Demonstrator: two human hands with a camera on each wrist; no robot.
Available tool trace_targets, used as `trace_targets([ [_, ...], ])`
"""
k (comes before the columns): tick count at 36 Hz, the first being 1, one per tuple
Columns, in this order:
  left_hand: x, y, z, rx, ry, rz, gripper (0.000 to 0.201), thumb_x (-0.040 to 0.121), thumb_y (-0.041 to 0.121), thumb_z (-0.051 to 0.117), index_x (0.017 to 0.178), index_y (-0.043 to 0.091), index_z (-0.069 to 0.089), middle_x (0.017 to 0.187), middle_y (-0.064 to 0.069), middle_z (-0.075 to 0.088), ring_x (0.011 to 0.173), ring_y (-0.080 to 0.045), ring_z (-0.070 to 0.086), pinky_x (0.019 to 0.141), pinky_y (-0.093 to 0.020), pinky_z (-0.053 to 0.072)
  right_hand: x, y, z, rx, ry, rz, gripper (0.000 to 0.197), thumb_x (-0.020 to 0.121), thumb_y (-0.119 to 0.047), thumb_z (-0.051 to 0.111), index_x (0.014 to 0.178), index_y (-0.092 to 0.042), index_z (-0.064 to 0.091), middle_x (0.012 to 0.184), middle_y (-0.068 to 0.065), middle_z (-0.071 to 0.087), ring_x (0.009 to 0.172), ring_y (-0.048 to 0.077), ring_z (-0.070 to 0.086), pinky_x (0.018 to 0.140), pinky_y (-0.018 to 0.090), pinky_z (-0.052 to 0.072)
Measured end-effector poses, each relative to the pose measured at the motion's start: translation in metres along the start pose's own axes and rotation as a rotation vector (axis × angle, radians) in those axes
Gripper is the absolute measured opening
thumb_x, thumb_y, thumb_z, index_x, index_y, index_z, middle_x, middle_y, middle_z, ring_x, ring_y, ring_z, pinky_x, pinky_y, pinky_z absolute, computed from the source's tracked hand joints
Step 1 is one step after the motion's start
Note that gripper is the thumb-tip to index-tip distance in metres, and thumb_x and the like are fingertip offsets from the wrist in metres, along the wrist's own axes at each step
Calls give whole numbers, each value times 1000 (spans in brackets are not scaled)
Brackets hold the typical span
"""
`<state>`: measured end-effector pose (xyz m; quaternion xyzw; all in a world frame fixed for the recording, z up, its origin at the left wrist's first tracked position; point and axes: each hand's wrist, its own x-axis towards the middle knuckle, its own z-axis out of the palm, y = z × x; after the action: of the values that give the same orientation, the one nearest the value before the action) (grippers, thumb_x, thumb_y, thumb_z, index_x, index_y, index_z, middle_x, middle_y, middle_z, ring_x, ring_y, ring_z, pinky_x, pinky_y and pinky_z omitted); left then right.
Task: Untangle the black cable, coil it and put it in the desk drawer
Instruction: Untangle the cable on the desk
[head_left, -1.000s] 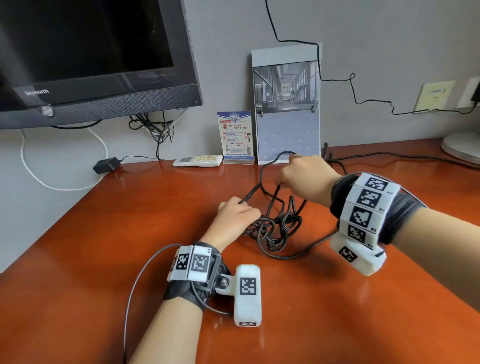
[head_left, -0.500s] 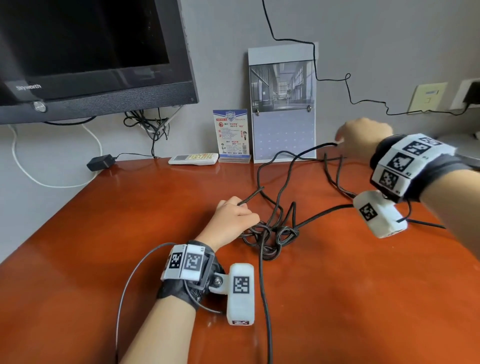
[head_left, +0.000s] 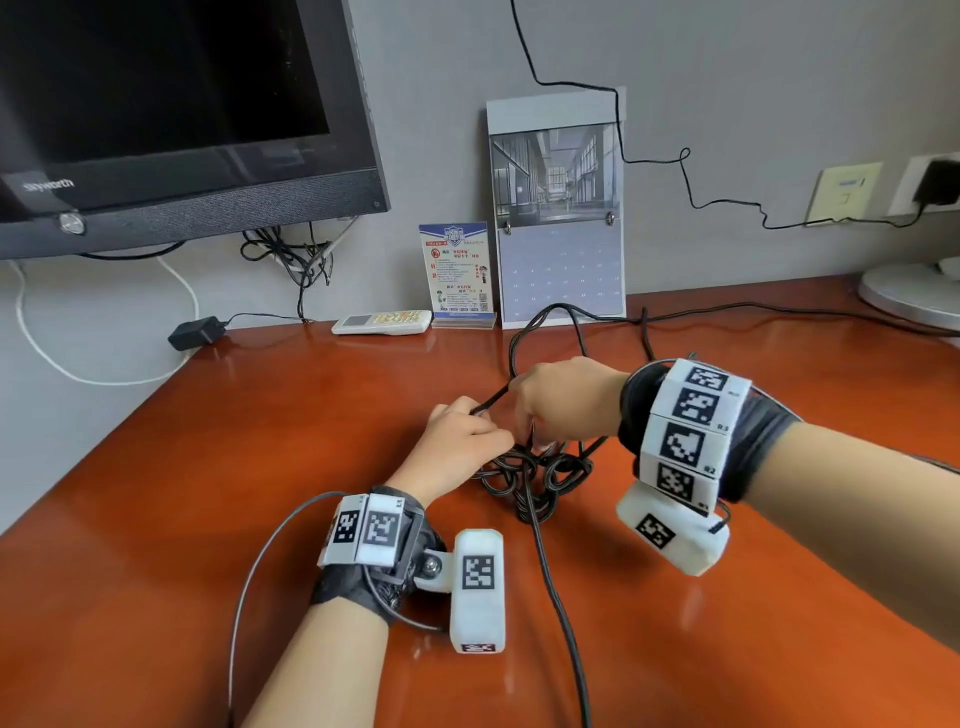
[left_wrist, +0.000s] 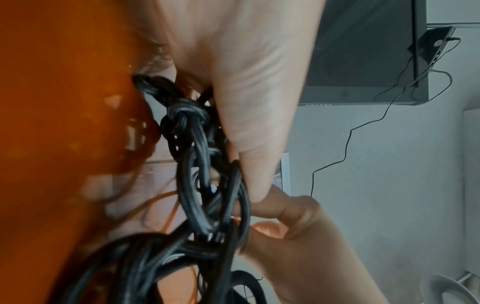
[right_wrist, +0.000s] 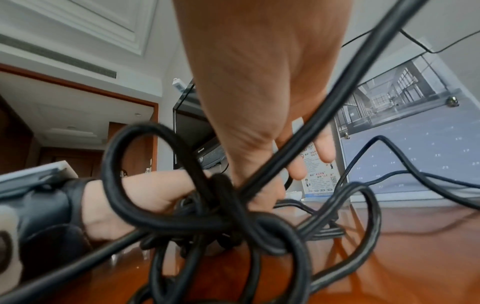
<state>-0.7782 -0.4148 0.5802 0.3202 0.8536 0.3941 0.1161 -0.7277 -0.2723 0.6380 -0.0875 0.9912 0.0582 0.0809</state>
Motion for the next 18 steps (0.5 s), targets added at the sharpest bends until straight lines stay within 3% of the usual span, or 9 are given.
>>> trace_targets([
  [3,1,-1,0,-9,-2,1,44,88,19,54,45,18,43,95,0,46,102,-17,35,74,-23,27,-3,2,-1,-46,17,-11,20,89,-29,61,107,-36,68,110,-8,55,112,14,46,70,29,32],
  [8,1,-3,-1,-18,-7,-9,41,88,20,53,49,15,41,94,-1,45,102,-17,35,73,-13,27,-7,12,-11,-114,98,31,19,91,-35,57,105,-32,69,112,-6,56,113,17,45,79,34,43],
  [10,1,-3,-1,-24,-4,-18,38,88,19,53,52,14,40,92,0,44,100,-16,35,72,-11,27,-7,17,-15,-167,152,87,23,92,-35,55,110,-28,67,117,-3,57,115,20,47,86,36,41],
  [14,1,-3,-1,-44,-12,-28,38,87,18,52,53,14,36,90,1,41,97,-14,34,70,-11,27,-12,33,-27,-391,288,322,24,92,-13,47,110,-19,62,116,-1,58,115,24,45,94,38,33],
  [18,2,-4,-1,-39,-15,-34,37,87,18,52,54,14,36,88,3,40,96,-15,34,69,-11,26,-25,60,-36,-375,413,596,25,88,-8,49,106,-18,65,109,1,63,113,27,47,100,40,28],
])
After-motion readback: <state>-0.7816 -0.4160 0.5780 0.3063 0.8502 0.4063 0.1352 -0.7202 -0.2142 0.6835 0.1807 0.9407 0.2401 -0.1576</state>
